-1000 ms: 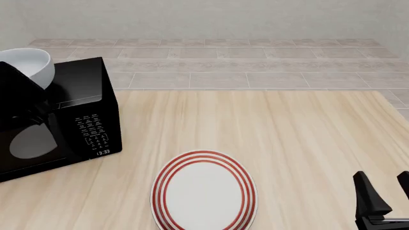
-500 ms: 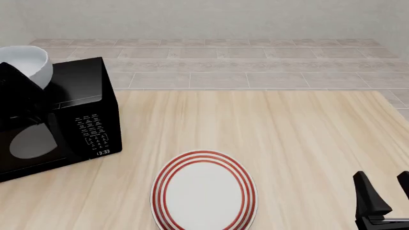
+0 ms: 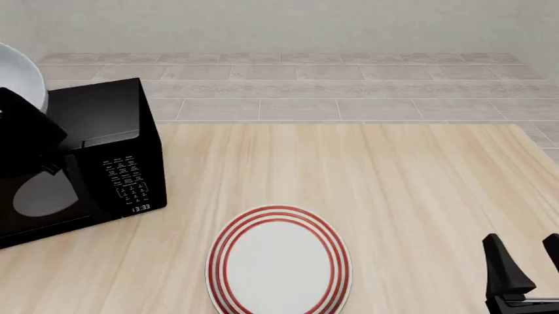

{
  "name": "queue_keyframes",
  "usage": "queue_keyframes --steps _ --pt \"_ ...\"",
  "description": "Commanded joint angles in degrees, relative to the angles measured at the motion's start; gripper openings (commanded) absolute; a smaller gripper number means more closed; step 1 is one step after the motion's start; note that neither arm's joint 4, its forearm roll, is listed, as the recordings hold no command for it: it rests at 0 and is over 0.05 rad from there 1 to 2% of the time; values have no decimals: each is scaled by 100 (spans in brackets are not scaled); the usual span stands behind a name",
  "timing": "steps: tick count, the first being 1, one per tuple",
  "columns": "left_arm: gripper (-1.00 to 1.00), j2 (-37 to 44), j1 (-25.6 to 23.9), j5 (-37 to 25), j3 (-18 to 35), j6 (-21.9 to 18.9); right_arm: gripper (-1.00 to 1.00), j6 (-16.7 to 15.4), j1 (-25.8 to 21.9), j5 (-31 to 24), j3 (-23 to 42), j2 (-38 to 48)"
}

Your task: Pick up the white bowl and put it on the plate.

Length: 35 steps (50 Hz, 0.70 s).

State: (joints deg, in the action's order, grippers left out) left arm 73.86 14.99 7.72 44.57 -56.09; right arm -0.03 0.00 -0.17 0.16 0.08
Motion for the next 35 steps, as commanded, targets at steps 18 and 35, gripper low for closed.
queue_keyframes --steps 18,35 --pt "-100 -1302 -297 -978 88 85 100 2 0 8 -1 6" --pt "-100 -2237 -850 -1745 6 304 100 2 1 8 -1 6"
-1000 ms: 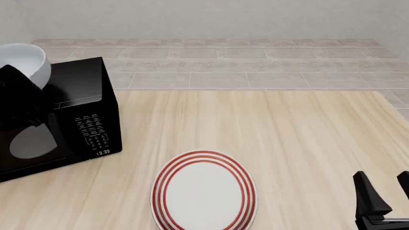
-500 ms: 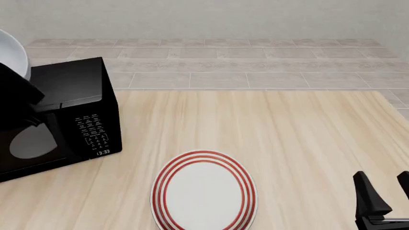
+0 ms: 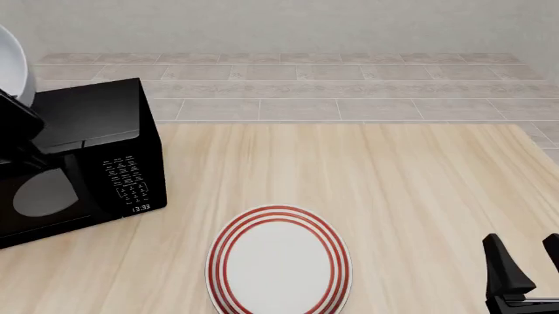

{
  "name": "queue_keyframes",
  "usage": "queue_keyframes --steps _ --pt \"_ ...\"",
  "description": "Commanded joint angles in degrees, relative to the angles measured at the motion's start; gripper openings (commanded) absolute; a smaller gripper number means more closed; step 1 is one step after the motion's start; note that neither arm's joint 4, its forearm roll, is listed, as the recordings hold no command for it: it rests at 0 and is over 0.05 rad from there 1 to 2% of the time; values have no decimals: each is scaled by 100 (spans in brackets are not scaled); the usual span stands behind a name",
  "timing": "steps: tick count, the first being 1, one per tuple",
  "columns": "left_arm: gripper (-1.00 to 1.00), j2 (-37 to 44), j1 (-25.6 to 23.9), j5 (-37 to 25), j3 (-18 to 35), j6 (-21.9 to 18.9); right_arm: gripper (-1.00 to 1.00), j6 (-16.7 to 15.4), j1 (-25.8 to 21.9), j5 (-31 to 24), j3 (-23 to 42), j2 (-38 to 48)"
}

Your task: Pick up the white bowl and put it on the plate.

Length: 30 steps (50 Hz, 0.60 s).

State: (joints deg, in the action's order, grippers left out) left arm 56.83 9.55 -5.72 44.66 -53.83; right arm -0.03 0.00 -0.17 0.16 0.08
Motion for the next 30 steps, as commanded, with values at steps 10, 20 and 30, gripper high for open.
queue_keyframes --steps 10,20,30 --pt "-100 -836 -694 -899 198 319 100 3 0 8 -1 6" --pt "-100 -942 -1091 -992 164 418 100 3 2 7 -1 7" --pt "-100 -1098 -1502 -1068 -2 578 100 3 1 8 -1 6"
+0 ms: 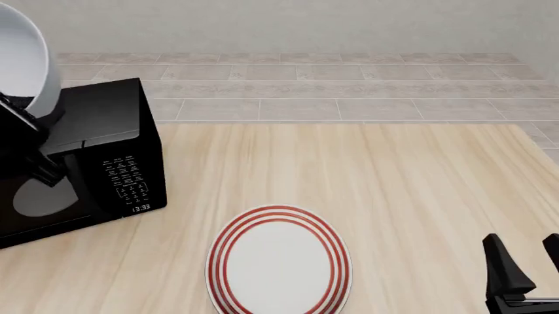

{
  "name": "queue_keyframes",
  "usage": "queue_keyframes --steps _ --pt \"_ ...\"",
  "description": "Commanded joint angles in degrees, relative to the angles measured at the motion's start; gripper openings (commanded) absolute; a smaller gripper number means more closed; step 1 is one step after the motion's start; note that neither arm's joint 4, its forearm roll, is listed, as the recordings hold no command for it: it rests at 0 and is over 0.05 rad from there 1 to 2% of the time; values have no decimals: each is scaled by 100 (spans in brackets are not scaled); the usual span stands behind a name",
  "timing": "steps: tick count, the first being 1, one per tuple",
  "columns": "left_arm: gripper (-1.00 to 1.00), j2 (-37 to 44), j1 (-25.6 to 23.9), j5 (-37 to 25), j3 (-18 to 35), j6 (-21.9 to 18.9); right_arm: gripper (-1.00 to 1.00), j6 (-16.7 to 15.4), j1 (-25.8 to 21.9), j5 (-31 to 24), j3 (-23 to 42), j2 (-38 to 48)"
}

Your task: Pick up the white bowl and put it on the plate.

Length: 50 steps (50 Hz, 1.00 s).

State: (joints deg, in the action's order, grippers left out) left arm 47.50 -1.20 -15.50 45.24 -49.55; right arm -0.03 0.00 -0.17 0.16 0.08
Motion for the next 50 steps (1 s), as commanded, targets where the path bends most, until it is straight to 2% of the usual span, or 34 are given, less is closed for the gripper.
queue_keyframes --steps 1,12,13,14,15,19,21,25,26,27,32,34,35,37,50 --pt "-100 -168 -481 -155 -43 214 100 4 -1 8 -1 6" --pt "-100 -441 -937 -374 -153 295 100 1 0 6 -1 7" --pt "-100 -559 -1029 -772 120 320 100 3 -1 8 -1 6" --pt "-100 -560 -1029 -778 124 320 100 3 -1 8 -1 6" --pt "-100 -567 -1128 -604 -110 306 100 3 -1 8 -1 6" --pt "-100 -642 -1276 -746 -90 365 100 2 0 8 -1 6" --pt "-100 -722 -1413 -1048 155 341 100 3 0 8 -1 6" --pt "-100 -776 -1591 -1192 215 405 100 3 0 7 -1 6" --pt "-100 -817 -1677 -1112 47 413 100 2 1 8 -1 6" --pt "-100 -758 -1768 -1309 214 502 100 3 1 8 -1 6" --pt "-100 -692 -1915 -1334 318 601 100 1 0 7 -1 6" --pt "-100 -712 -1964 -1222 166 628 100 4 1 8 -1 6" --pt "-100 -673 -2101 -1432 350 728 100 3 1 8 -1 6" --pt "-100 -597 -2247 -1449 386 864 100 2 -1 7 -1 7" --pt "-100 -404 -2528 -1364 421 1008 100 2 0 8 -1 6"
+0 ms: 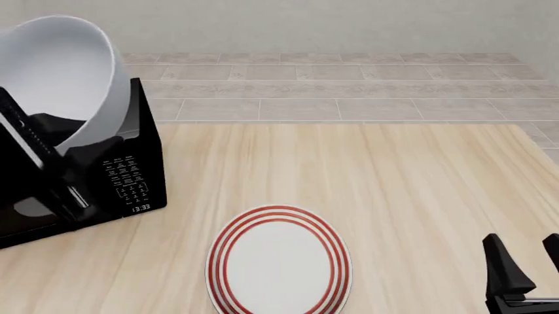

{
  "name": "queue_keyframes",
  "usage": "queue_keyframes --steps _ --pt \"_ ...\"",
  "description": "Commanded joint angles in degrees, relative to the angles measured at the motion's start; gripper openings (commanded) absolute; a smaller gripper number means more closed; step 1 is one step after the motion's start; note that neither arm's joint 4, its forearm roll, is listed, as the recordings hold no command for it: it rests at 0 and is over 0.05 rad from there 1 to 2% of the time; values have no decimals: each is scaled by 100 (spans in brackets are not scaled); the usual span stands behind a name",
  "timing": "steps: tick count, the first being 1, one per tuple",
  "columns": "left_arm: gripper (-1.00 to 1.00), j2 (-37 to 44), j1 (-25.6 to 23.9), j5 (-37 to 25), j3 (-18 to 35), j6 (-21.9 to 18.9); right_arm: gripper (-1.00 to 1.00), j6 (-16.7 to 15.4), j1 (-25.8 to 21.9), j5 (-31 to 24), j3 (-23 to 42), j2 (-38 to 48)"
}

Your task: Pick up the white bowl and put it on the plate.

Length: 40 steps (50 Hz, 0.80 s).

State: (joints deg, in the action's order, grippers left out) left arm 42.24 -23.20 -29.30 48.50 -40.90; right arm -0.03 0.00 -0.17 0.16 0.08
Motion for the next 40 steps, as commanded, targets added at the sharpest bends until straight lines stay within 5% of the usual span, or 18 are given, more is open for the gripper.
queue_keyframes --steps 1,40 --pt "-100 165 -391 64 79 165 100 4 0 8 -1 6" --pt "-100 472 -1341 592 -365 303 100 2 0 8 -1 6"
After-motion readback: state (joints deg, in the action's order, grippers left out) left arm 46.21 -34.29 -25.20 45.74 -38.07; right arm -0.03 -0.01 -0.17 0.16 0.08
